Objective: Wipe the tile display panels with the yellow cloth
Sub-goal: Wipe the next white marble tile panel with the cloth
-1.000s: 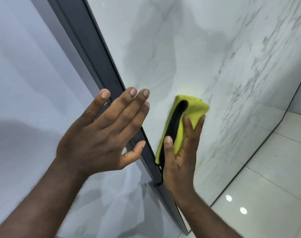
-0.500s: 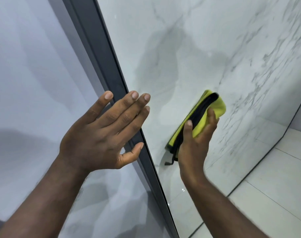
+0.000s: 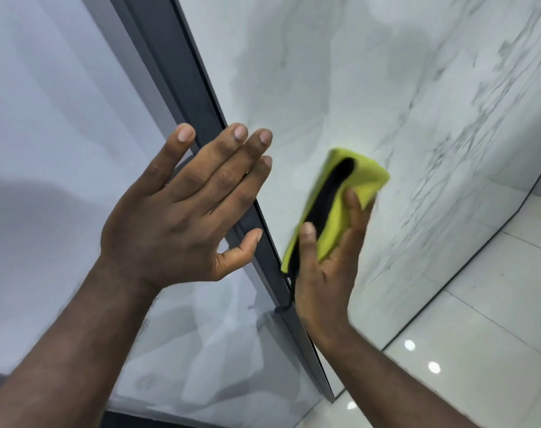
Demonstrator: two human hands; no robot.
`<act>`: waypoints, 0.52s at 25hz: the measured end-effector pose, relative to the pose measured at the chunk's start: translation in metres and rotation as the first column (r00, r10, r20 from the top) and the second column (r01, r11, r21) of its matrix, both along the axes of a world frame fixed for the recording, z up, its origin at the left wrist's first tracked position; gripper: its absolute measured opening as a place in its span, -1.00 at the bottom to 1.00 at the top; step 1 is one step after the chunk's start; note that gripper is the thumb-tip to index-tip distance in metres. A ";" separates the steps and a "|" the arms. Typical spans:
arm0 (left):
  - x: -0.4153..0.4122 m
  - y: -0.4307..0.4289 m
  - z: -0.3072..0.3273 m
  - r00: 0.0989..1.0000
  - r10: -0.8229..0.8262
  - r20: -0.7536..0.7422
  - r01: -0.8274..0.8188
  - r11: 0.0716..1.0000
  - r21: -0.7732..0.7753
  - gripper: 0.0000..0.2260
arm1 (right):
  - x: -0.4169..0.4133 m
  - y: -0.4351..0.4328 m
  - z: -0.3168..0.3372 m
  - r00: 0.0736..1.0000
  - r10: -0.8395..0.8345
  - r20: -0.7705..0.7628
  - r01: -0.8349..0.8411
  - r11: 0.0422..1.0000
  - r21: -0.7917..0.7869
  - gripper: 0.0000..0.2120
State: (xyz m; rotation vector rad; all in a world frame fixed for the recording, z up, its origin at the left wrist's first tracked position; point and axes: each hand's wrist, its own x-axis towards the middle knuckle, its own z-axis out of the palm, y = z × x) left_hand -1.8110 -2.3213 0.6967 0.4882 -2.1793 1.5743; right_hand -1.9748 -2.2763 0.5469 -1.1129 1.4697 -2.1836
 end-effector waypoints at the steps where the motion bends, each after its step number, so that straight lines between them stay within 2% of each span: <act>1: 0.000 0.000 -0.001 1.000 -0.004 -0.006 0.004 1.000 0.004 -0.26 | 0.006 0.005 -0.011 0.988 0.002 -0.154 -0.010 0.999 -0.050 -0.42; 2: -0.001 0.000 -0.003 1.000 -0.007 -0.011 0.008 1.000 0.007 -0.27 | 0.011 0.007 -0.026 0.974 0.006 -0.228 -0.021 0.998 -0.063 -0.42; 3: -0.002 0.000 -0.007 1.000 -0.010 -0.020 0.010 1.000 0.010 -0.27 | 0.012 0.009 -0.041 0.984 0.018 -0.180 -0.021 1.000 -0.011 -0.41; 4: -0.003 0.001 -0.009 0.999 -0.007 -0.034 0.008 1.000 0.016 -0.27 | 0.014 0.010 -0.050 1.000 0.014 0.010 -0.014 0.996 0.093 -0.41; 5: -0.003 0.001 -0.011 0.999 -0.002 -0.045 0.003 1.000 0.016 -0.27 | 0.015 0.013 -0.049 0.972 0.003 0.236 -0.053 0.977 0.206 -0.41; 6: -0.003 0.001 -0.011 0.999 0.003 -0.052 -0.003 1.000 0.005 -0.27 | 0.015 0.013 -0.043 0.926 -0.008 0.378 -0.102 0.957 0.271 -0.41; 7: -0.003 0.001 -0.010 0.998 0.008 -0.056 -0.008 1.000 -0.008 -0.28 | 0.015 0.014 -0.031 0.938 -0.021 0.345 -0.079 0.958 0.274 -0.40; 10: -0.007 0.002 -0.013 0.994 0.002 -0.107 -0.002 1.000 0.004 -0.38 | 0.019 0.021 -0.016 1.000 -0.026 -0.004 0.026 0.998 0.049 -0.37; 11: -0.011 0.003 -0.014 0.989 -0.010 -0.144 0.013 1.000 0.018 -0.44 | 0.020 0.021 -0.021 0.998 -0.033 -0.052 0.036 0.998 0.055 -0.37; 12: -0.016 0.003 -0.015 0.984 -0.019 -0.176 0.023 0.999 0.023 -0.51 | 0.020 0.021 -0.032 0.999 -0.054 0.003 0.053 0.991 0.124 -0.37; 13: -0.023 0.003 -0.014 0.980 -0.027 -0.196 0.032 0.999 0.026 -0.58 | 0.022 0.024 -0.038 0.986 -0.062 0.155 0.025 0.972 0.232 -0.36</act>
